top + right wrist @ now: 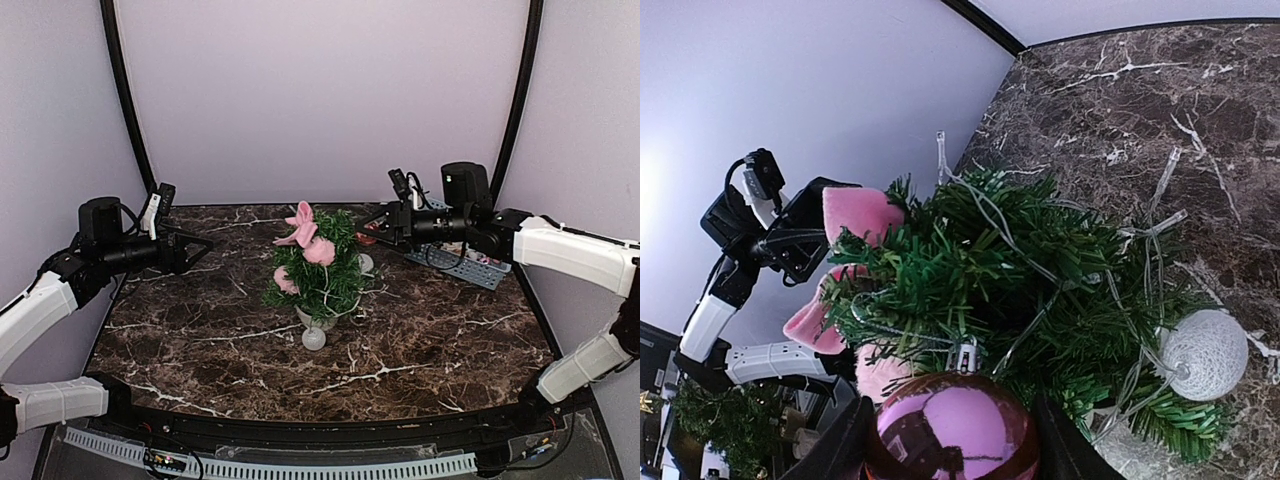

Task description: Decorate the small christmas tree

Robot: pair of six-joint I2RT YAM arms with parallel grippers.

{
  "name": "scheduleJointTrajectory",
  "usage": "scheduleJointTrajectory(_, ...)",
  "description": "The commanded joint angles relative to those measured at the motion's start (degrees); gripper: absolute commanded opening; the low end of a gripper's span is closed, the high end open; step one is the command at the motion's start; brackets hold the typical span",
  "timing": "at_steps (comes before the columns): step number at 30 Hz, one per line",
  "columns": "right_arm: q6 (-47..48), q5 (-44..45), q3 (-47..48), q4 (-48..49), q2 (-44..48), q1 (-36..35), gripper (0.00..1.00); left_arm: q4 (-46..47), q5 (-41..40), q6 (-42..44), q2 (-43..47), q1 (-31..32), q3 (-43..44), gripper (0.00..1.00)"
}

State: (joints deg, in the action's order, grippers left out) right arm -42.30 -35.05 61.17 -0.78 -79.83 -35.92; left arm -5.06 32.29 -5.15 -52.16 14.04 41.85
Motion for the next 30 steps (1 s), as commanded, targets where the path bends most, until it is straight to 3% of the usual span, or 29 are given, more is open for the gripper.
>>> scheduleJointTrajectory(1, 1.0, 0.1, 1.8, -0.5, -0.5, 0.4, 0.31, -0.9, 0.1, 0.7, 0.5, 0.2, -0.3, 0.79)
scheduleJointTrajectory(14, 1.8, -0.1, 1.5, -0.8, -1.9, 0.7, 0.31, -0.8, 0.3, 0.6, 0.6, 0.2, -0.3, 0.79)
scheduleJointTrajectory(30, 2.9, 0.5, -0.1, -1.2, 5.9, 1.7, 0.31, -0.6, 0.0, 0.5, 0.8, 0.2, -0.5, 0.79)
